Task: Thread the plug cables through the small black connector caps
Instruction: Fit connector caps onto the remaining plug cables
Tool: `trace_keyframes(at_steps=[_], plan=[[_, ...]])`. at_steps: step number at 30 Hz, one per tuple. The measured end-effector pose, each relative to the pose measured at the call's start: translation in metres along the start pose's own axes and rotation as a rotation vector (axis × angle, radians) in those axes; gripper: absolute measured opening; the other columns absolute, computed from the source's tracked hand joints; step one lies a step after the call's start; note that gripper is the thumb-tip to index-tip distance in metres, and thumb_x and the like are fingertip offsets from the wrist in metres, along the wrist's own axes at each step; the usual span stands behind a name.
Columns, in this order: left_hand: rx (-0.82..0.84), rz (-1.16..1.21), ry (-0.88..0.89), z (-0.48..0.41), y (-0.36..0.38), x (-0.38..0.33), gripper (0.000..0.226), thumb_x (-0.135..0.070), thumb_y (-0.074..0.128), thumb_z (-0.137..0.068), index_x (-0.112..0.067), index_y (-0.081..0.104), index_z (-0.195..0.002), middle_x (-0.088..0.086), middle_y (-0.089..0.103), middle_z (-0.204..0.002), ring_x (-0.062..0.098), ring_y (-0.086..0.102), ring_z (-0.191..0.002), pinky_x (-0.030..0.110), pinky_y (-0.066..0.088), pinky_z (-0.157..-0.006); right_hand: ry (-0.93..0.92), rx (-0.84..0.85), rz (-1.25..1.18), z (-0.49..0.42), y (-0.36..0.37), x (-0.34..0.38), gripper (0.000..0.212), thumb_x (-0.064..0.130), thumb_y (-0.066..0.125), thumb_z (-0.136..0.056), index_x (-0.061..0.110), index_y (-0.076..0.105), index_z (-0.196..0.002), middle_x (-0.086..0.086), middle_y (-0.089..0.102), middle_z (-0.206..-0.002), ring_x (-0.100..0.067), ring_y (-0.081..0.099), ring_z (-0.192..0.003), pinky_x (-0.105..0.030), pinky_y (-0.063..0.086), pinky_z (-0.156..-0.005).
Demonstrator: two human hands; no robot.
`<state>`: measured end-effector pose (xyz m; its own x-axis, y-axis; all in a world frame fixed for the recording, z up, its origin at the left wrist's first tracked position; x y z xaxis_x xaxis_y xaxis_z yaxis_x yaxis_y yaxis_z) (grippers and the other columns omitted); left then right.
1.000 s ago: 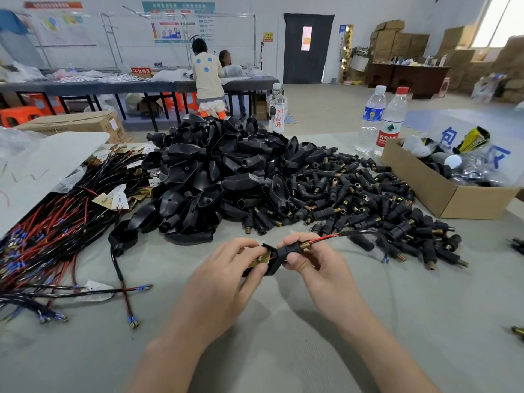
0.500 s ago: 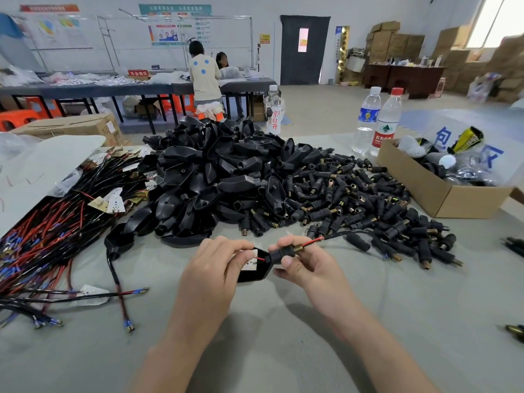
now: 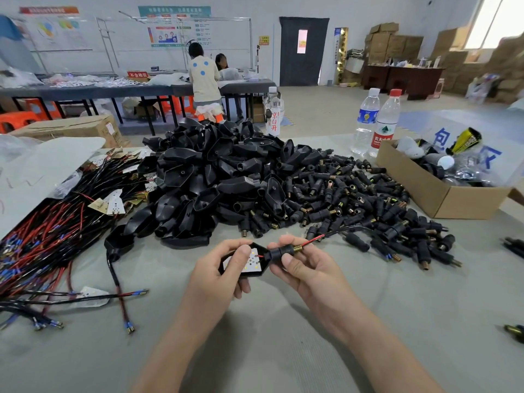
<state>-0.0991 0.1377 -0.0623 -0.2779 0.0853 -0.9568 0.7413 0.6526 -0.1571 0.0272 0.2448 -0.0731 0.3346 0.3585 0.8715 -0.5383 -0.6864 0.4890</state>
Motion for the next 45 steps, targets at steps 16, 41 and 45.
trace_keyframes(at_steps=[16, 41, 45], plan=[[-0.099, -0.014, -0.256, -0.004, -0.051, 0.021, 0.017, -0.027, 0.064, -0.096, -0.021, 0.078, -0.088, 0.003, 0.07, -0.068, 0.013, 0.06, -0.053, 0.021, 0.049, -0.048, -0.121, -0.66, -0.454, 0.0, -0.107, 0.029, 0.04, 0.038, 0.034, -0.108, 0.012, 0.064, -0.099, -0.003, 0.073, -0.084, -0.02, 0.073, -0.082, -0.036, 0.059, -0.072], [-0.058, -1.217, 0.631, 0.004, 0.063, -0.014, 0.033, -0.029, 0.039, -0.098, -0.024, 0.071, -0.093, -0.015, 0.068, -0.078, 0.014, 0.066, -0.072, 0.028, 0.034, -0.077, -0.133, -0.466, 0.178, -0.002, -0.068, 0.026, 0.047, 0.04, 0.034, -0.108, 0.011, 0.071, -0.106, -0.01, 0.077, -0.092, -0.024, 0.075, -0.083, -0.028, 0.06, -0.064], [-0.082, -1.243, 0.565, 0.004, 0.044, -0.011, 0.037, -0.032, 0.036, -0.098, -0.026, 0.072, -0.095, -0.016, 0.069, -0.082, 0.013, 0.066, -0.076, 0.028, 0.033, -0.08, -0.146, -0.542, 0.12, -0.001, -0.081, 0.031, 0.045, 0.038, 0.035, -0.108, 0.011, 0.071, -0.104, -0.008, 0.077, -0.087, -0.023, 0.075, -0.077, -0.028, 0.06, -0.06]])
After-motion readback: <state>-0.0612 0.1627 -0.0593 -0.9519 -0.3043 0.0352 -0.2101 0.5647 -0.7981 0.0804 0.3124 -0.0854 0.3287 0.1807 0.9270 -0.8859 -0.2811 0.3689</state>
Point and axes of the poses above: each hand's wrist, its own z-axis away from the middle knuckle, its own y-axis out of the palm, x = y × z, the point moved 8 cm from there along -z, towards the middle knuckle
